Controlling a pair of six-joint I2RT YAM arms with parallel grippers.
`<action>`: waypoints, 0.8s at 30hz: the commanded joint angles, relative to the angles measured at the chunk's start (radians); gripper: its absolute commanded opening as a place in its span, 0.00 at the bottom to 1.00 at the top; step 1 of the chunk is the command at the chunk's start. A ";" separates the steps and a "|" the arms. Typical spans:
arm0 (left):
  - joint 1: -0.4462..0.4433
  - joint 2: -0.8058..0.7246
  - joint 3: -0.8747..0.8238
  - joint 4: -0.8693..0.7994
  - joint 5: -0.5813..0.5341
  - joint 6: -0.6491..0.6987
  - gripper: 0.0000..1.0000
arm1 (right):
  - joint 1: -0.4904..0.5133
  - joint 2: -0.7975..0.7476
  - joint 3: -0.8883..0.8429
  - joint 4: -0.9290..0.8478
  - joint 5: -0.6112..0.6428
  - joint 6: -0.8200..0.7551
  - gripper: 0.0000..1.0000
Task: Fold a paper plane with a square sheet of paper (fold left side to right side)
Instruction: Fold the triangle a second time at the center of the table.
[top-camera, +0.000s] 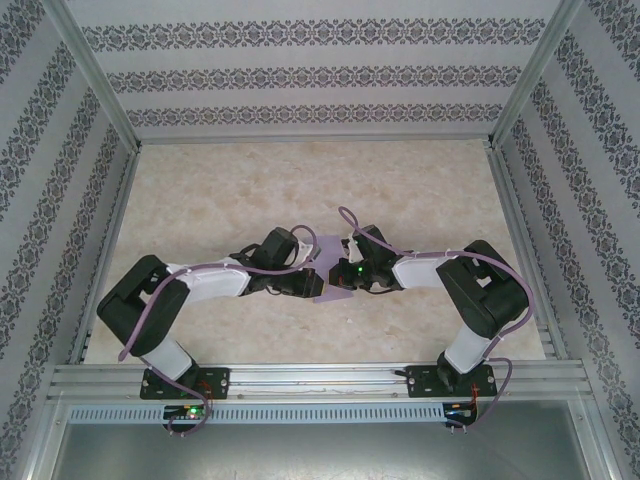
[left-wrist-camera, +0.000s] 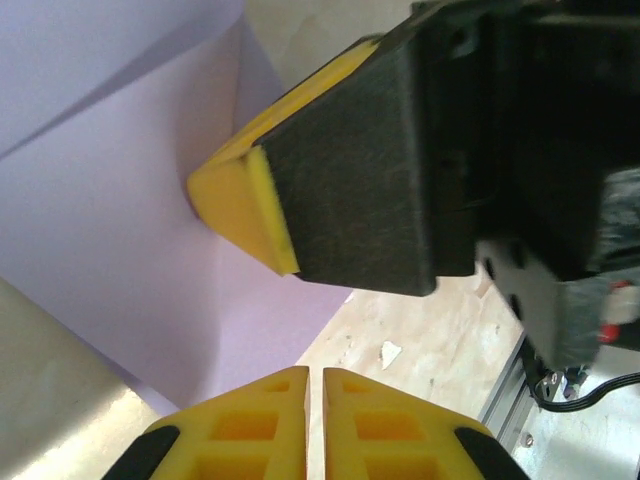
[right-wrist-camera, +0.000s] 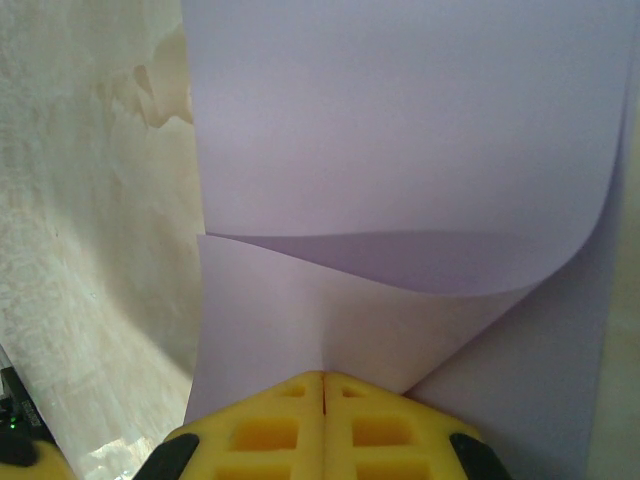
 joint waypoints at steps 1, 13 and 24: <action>-0.011 0.027 -0.004 0.061 0.027 -0.027 0.11 | 0.010 0.017 -0.025 -0.038 0.029 -0.004 0.00; -0.011 0.082 -0.028 0.051 -0.049 -0.020 0.08 | 0.010 0.017 -0.028 -0.041 0.028 -0.009 0.00; -0.011 0.098 -0.041 0.054 -0.066 -0.015 0.08 | 0.010 0.020 -0.025 -0.045 0.026 -0.012 0.00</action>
